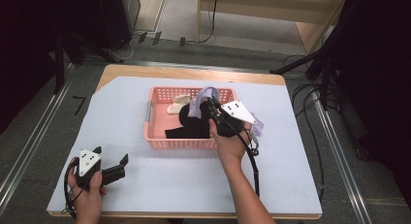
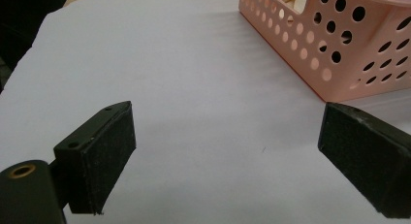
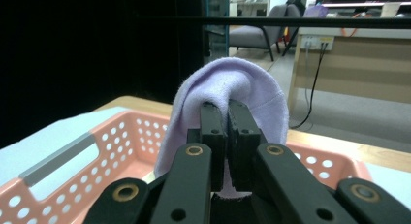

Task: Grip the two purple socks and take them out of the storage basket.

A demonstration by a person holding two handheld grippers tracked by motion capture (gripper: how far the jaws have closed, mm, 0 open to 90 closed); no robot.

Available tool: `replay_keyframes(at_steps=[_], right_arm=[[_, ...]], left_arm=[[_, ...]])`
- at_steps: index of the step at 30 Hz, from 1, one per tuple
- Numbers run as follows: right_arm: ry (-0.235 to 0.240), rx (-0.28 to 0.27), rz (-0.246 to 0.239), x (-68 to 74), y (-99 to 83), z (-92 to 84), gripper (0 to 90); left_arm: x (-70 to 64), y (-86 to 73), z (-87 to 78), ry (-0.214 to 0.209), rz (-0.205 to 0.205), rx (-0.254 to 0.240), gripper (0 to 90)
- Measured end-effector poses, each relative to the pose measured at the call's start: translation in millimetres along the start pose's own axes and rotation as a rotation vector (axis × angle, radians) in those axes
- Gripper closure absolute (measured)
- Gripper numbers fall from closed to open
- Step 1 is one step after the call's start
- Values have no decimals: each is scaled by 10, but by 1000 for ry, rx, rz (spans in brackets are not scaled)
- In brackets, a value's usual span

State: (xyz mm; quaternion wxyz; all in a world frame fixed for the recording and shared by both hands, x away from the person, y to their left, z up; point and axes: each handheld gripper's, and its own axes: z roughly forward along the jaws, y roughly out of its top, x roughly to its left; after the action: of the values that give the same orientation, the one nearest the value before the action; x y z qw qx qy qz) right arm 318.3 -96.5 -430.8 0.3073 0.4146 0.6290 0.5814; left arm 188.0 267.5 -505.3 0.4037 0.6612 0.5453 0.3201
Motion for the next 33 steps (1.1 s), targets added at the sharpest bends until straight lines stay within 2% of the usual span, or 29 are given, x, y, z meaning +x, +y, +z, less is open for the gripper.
replay_keyframes(at_steps=[9,15,23,28,31,33], right_arm=[[-39,-61,21,-154,76,-109,876],[-78,-105,48,-356,145,-282,876],[-143,-156,66,-686,208,-547,876],[-197,-161,77,-909,154,-708,875],[-222,-148,86,-1017,81,-769,875],[-236,-140,91,-1079,24,-797,876]], left_arm=[[0,1,-2,3,6,3,72],[-4,-4,-3,6,-2,-9,72],[-2,4,15,7,6,8,72],[5,6,15,1,-7,15,72],[33,3,11,-2,-30,7,74],[39,1,6,0,-41,3,109]])
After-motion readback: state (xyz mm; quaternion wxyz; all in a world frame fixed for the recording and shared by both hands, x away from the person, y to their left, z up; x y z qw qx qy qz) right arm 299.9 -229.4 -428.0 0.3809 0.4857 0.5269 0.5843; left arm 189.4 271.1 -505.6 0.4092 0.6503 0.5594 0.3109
